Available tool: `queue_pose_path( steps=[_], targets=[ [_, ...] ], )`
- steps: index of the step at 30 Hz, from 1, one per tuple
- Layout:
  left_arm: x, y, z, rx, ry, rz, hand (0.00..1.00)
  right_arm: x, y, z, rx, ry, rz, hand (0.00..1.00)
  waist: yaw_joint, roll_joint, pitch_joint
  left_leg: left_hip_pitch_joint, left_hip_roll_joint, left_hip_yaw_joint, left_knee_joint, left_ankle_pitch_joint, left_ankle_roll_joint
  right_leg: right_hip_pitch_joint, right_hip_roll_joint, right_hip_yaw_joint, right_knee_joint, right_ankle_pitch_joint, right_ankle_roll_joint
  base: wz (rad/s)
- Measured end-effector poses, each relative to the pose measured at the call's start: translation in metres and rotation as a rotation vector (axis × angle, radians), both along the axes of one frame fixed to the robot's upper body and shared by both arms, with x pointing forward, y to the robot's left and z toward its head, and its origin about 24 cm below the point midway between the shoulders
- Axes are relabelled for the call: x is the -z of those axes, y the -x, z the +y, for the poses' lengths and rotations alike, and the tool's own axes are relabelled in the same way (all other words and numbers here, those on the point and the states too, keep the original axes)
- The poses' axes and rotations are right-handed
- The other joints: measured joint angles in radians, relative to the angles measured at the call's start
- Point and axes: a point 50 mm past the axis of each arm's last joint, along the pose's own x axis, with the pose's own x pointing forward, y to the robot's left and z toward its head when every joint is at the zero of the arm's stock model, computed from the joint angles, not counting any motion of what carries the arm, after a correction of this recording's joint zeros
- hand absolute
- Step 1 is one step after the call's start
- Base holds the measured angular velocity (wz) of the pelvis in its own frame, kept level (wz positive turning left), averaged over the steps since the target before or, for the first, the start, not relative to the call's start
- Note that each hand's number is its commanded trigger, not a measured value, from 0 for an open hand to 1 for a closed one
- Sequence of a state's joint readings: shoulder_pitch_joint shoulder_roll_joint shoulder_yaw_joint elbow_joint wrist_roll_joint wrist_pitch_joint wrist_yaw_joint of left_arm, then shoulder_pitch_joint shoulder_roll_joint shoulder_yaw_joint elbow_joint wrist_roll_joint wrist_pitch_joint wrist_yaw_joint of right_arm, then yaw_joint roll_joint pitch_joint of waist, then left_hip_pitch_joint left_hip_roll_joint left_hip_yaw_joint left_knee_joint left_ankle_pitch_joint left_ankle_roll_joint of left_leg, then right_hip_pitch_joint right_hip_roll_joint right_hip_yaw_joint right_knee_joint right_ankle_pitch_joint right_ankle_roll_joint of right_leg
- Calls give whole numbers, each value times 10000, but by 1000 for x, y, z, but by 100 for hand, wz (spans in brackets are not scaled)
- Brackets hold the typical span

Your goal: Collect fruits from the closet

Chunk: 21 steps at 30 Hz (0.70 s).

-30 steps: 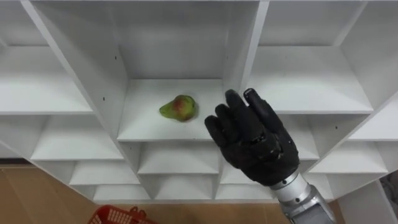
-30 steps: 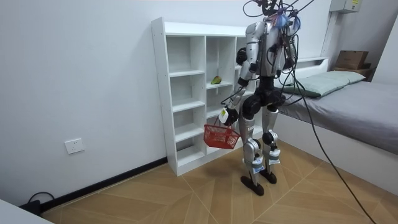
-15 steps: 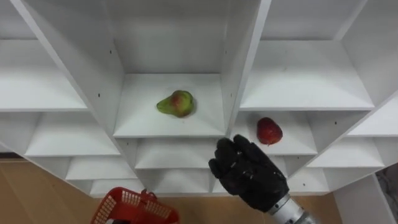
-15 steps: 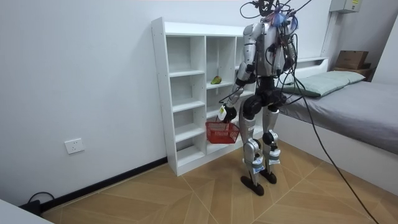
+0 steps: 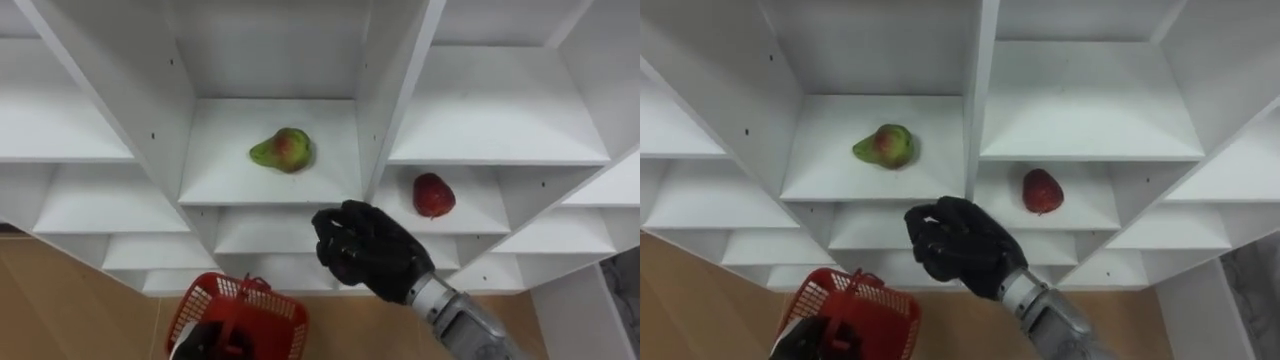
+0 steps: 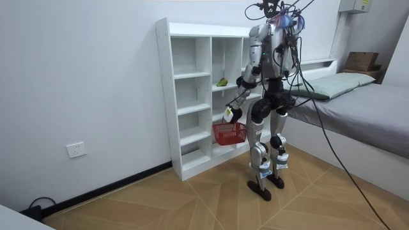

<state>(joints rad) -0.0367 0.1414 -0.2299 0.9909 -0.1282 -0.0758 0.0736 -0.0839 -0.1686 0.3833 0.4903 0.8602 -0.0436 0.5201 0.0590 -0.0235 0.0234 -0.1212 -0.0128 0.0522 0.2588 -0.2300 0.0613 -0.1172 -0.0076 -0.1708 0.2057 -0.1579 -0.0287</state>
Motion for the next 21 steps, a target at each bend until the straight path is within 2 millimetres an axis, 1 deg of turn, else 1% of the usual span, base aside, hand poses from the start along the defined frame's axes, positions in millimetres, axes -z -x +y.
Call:
queue_pose_path(
  steps=[4, 6, 8, 9, 10, 12, 14, 17, 21],
  targets=[
    [-7, -17, -5, 21, 396, -431, 100, -6, -18, 3, 124, 474, -142, 100, -3, 22, 8, -149, -10, -27, -13, 65, 0, -133, -37, -174, 9, 23, -21, 2],
    [-8, -20, -10, 28, 620, -514, 100, -5, -20, 3, 102, 861, -104, 100, -4, 54, 20, -129, -16, -103, -11, 69, -1, -73, -52, -325, -13, 25, -22, 11],
    [-8, -22, -13, -26, 918, -533, 100, -3, -21, 3, 205, 951, -21, 100, 1, 84, 36, -128, -19, -136, -12, 70, -3, -51, -61, -440, -17, 25, -22, 7],
    [-8, -21, -16, -99, 1126, -502, 100, -3, -21, 3, 175, 1015, -61, 100, -21, 119, 59, -136, -18, -135, -10, 71, -4, -52, -70, -520, -16, 27, -25, 0],
    [-7, -21, -18, -222, 1379, -490, 100, -4, -22, 4, 159, 1019, -105, 100, -29, 161, 85, -143, -18, -129, -9, 71, -4, -55, -72, -530, -14, 31, -30, 0],
    [-7, -22, -22, -433, 1764, -498, 100, -4, -23, 4, 192, 1027, -155, 100, -29, 207, 109, -162, -18, -126, -8, 79, -9, -70, -75, -548, -12, 37, -40, 0],
    [-8, -23, -24, -455, 1918, -519, 100, -5, -24, 6, 236, 1032, -170, 100, -30, 213, 110, -246, -17, -159, 2, 116, -25, -105, -80, -590, 9, 46, -54, 5],
    [-11, -30, -27, -268, 1946, -688, 100, -9, -30, 9, 186, 1136, -452, 100, -38, 209, 111, -484, -35, -214, -12, 257, -57, -439, -116, -643, 165, 77, -106, 6],
    [-11, -31, -36, -25, 2249, -675, 100, -10, -37, 11, 250, 1133, -445, 100, -42, 207, 111, -635, -31, -259, -42, 386, -120, -557, -121, -771, 169, 135, -201, 7]
  ],
)
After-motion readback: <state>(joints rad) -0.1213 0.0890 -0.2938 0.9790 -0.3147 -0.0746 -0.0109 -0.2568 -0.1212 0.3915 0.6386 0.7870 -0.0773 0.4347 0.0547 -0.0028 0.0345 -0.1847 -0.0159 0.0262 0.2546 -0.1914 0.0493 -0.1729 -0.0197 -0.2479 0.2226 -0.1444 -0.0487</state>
